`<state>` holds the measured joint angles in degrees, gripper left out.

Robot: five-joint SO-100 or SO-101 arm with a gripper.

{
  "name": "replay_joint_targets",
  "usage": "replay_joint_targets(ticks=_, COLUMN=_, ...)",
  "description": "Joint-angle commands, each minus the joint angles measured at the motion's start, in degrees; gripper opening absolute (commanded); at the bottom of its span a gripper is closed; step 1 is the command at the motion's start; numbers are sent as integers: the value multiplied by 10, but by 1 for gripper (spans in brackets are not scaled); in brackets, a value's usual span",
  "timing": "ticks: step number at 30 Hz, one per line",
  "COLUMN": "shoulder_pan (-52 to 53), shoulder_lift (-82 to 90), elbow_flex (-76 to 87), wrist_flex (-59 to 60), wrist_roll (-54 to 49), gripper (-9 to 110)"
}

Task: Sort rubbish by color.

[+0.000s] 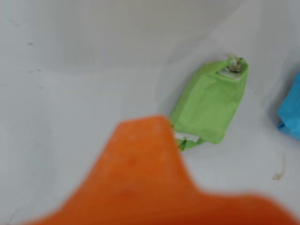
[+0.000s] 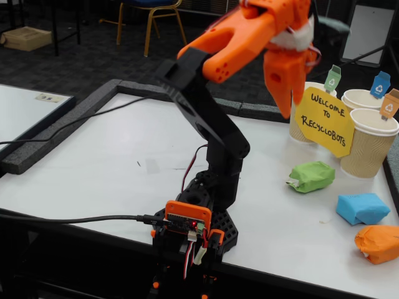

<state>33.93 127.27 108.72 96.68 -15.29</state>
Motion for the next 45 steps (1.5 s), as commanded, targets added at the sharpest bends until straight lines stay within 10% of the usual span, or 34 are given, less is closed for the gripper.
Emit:
replay_joint_targets(ticks=1, shoulder_pan=33, shoulder_lift=-10, elbow_flex=21, wrist_flex=-62, wrist_roll=-59, gripper=9)
replay_joint_targets(ticks=26, shoulder_pan=85, shoulder_lift=-88, elbow_flex=115, wrist_flex=-186, wrist_roll=-654, gripper=11)
replay_joint_targets(ticks=45, shoulder_pan=142, shoulder_lift=-220, elbow_flex=83, wrist_flex=-293, wrist_roll=-694, gripper=15)
